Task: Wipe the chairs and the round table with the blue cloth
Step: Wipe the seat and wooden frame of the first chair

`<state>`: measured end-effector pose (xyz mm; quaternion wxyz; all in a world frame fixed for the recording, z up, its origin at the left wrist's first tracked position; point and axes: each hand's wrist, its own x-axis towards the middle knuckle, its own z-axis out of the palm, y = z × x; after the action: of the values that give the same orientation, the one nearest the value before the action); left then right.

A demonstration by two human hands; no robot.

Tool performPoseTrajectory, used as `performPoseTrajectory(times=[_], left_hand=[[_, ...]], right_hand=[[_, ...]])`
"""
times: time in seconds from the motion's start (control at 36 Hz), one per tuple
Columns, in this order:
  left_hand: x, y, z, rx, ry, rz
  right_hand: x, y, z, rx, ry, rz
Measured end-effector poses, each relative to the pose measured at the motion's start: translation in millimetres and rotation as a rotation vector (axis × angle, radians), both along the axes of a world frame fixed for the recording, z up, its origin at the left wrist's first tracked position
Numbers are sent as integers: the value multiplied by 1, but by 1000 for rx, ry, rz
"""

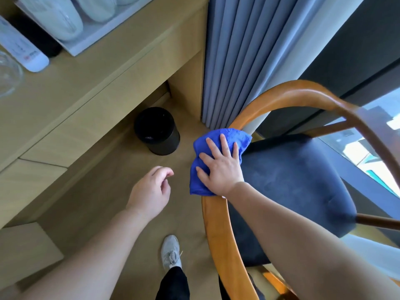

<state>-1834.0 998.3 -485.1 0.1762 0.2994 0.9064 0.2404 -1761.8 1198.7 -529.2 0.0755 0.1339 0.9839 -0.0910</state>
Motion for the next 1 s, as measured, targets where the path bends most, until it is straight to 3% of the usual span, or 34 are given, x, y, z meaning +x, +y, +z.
performPoseTrajectory(times=[0.25, 0.44, 0.5, 0.58, 0.67, 0.81, 1.0], left_hand=[[-6, 14, -3, 28, 34, -32], [-12, 21, -2, 38, 72, -49], [-9, 22, -2, 47, 68, -54], [-3, 26, -2, 65, 57, -55], [3, 31, -2, 62, 61, -48], [11, 43, -4, 77, 59, -21], [13, 56, -7, 75, 61, -21]], right_hand=[[-17, 23, -6, -31, 92, -95], [-29, 41, 10, 98, -101, -26], [-27, 53, 22, 129, -53, 67], [-26, 82, 39, 19, 62, 493], [-37, 103, 45, 60, -125, 839], [-66, 109, 29, 194, -351, 993], [-74, 108, 21, 184, -283, 1044]])
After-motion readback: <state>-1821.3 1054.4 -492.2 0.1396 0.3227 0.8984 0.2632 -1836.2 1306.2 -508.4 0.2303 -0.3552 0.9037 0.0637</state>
